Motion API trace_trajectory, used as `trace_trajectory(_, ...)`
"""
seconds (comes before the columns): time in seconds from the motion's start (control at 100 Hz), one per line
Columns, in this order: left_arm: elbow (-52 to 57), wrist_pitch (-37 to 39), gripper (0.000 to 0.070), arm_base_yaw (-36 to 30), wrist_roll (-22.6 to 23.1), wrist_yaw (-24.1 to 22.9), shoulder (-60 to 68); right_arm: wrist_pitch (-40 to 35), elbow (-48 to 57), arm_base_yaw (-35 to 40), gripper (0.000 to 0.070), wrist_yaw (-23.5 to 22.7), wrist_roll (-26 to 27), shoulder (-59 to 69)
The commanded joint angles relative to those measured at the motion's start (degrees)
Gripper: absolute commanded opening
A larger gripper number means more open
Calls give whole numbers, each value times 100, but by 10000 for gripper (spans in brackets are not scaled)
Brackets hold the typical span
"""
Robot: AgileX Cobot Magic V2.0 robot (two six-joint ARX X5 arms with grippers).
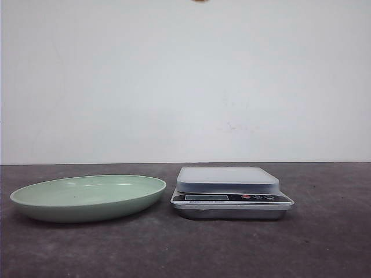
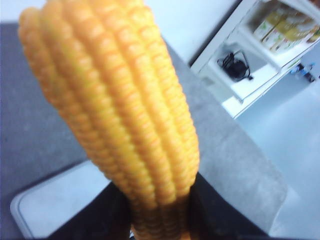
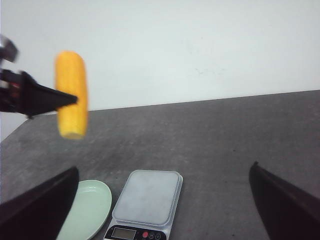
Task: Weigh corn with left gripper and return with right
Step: 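Lift the corn cob off the green plate and carry it toward the scale, then lower the corn onto the scale platform and open the left gripper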
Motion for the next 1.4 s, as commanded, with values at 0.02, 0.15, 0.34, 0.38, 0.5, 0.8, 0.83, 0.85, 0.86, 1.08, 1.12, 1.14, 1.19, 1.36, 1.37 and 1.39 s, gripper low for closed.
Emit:
trace_trajectory(0.02, 116, -116, 12, -46, -81, 61, 433, 22, 57, -11, 700, -4, 39, 44)
trace_trajectory(0.15, 116, -317, 12, -109, -96, 68, 896, -133, 57, -11, 700, -2, 26, 44)
trace_trajectory(0.34, 116, -376, 11, -177, -105, 70, 1580, -297, 57, -11, 700, -2, -70, 44)
trace_trajectory(0.38, 118, -409, 12, -195, -118, 70, 1716, -337, 57, -11, 700, 0, -72, 44)
trace_trajectory(0.5, 116, -492, 12, -254, -186, 186, 2116, -448, 57, -11, 700, 13, -74, 44)
trace_trajectory(0.8, 116, -597, 12, -400, -184, 306, 2839, -586, 57, -11, 700, 15, -70, 44)
trace_trajectory(0.83, 116, -599, 12, -400, -186, 306, 2865, -599, 57, -11, 700, 15, -70, 44)
trace_trajectory(0.85, 116, -608, 12, -402, -186, 306, 2881, -621, 57, -11, 700, 15, -70, 44)
trace_trajectory(0.86, 116, -612, 12, -402, -186, 306, 2887, -627, 57, -11, 700, 15, -70, 44)
trace_trajectory(1.08, 116, -612, 30, -404, -188, 251, 2942, -743, 57, -11, 700, 17, -70, 44)
trace_trajectory(1.12, 118, -614, 33, -404, -186, 251, 2942, -741, 57, -11, 700, 24, -70, 44)
trace_trajectory(1.14, 116, -616, 41, -404, -186, 251, 2942, -741, 57, -11, 700, 28, -70, 44)
trace_trajectory(1.19, 118, -614, 96, -404, -186, 251, 2942, -741, 57, -11, 700, 37, -70, 44)
trace_trajectory(1.36, 116, -612, 425, -404, -186, 129, 2942, -748, 57, -11, 700, 37, -68, 44)
trace_trajectory(1.37, 116, -612, 434, -404, -186, 125, 2942, -748, 57, -11, 700, 37, -68, 44)
trace_trajectory(1.39, 116, -612, 443, -404, -184, 116, 2942, -748, 57, -11, 700, 35, -66, 44)
